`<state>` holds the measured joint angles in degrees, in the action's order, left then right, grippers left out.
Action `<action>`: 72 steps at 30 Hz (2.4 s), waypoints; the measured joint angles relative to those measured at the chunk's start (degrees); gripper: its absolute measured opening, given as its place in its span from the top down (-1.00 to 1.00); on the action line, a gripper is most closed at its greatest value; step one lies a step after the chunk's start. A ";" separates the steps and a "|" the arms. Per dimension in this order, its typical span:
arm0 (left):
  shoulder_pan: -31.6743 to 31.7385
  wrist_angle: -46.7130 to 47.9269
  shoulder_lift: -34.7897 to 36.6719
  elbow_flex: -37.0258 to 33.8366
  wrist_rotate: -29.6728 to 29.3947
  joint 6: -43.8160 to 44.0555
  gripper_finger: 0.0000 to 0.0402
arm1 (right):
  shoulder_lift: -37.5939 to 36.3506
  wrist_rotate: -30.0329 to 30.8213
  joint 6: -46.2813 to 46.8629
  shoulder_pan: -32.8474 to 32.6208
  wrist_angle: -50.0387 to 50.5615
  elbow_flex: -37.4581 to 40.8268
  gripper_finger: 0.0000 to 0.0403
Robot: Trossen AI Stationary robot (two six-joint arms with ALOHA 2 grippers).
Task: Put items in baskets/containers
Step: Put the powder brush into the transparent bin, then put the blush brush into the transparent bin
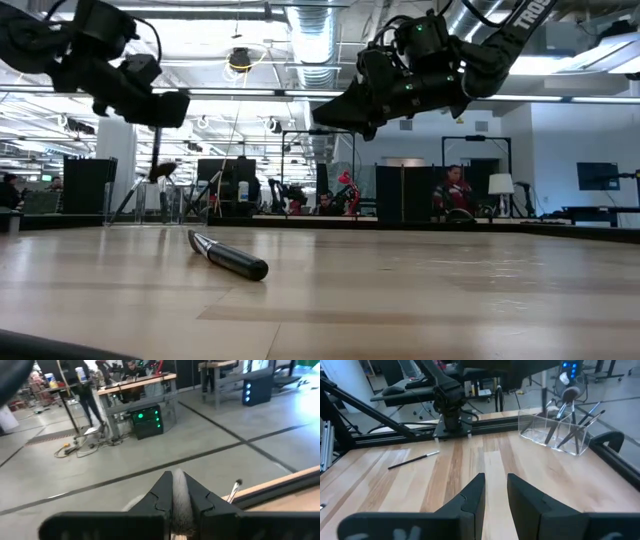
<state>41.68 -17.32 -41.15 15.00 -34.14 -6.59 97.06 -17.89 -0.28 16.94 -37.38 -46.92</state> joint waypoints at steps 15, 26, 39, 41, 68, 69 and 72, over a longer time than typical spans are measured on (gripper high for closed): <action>-11.25 11.30 8.46 0.02 -16.74 -0.78 0.93 | 0.00 -0.02 0.27 3.11 -5.64 0.00 0.64; -5.86 13.46 5.17 -2.12 -13.91 5.32 0.93 | 0.00 -0.02 0.30 2.17 -5.56 0.00 0.64; 1.02 12.83 -0.66 -2.32 -7.63 8.57 0.64 | 0.00 -0.02 0.32 2.19 -5.53 0.00 0.64; 1.27 12.76 -0.58 -2.32 -7.63 8.57 0.57 | 0.00 -0.02 0.32 2.19 -5.53 0.00 0.64; -6.86 1.50 -0.48 1.48 12.59 3.82 0.47 | 0.00 -0.03 1.73 2.17 1.26 -0.04 0.64; -7.94 2.06 -0.57 2.24 14.99 3.84 0.47 | 0.00 0.00 2.24 2.08 1.84 -0.09 0.64; -11.74 4.59 -1.29 4.75 16.81 3.85 0.46 | 0.00 3.27 0.51 0.13 9.27 -2.56 0.64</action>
<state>29.94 -12.73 -42.44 19.76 -17.33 -2.74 97.06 -14.62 0.22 17.07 -28.11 -49.48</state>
